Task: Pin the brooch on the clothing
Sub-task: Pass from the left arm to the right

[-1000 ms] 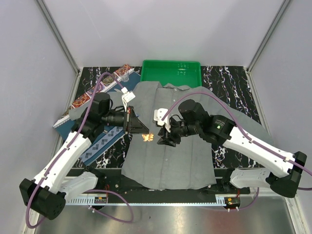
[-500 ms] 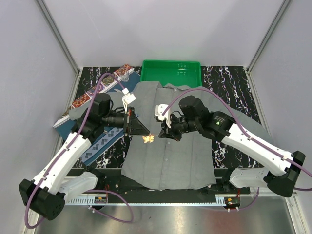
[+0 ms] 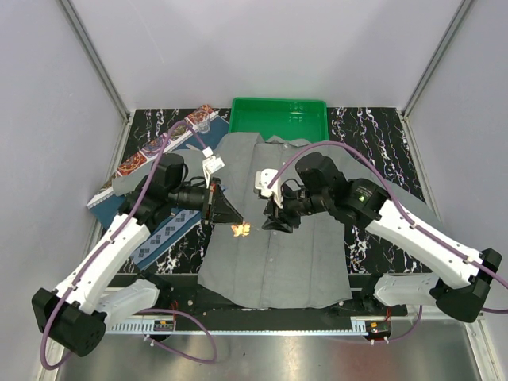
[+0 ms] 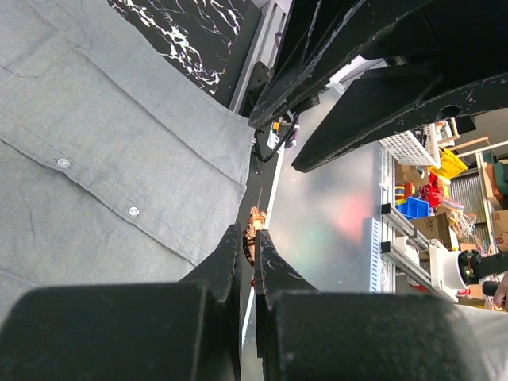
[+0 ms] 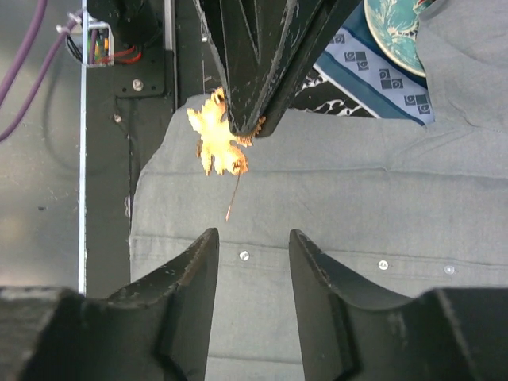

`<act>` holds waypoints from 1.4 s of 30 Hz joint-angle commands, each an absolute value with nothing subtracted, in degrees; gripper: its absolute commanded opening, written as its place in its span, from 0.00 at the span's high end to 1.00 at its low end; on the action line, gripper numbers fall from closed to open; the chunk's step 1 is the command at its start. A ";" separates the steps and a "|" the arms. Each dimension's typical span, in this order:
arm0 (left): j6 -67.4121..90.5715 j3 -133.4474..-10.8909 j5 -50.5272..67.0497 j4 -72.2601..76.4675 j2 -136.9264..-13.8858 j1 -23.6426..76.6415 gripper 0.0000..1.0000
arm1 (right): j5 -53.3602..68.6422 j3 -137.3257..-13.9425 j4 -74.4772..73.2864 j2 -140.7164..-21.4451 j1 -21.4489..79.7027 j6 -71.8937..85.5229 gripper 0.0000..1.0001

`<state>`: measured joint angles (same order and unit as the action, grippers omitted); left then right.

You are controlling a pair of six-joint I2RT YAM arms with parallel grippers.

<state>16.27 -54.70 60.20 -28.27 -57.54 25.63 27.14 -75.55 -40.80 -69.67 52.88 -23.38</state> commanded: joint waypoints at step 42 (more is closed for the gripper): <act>13.71 -56.51 65.05 -25.05 -58.54 28.21 1.00 | 48.96 -83.76 -46.41 -80.86 48.61 -20.66 1.00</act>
<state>14.70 -55.37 64.88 -27.35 -59.61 27.99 47.24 -80.79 -46.65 -81.10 49.12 -20.99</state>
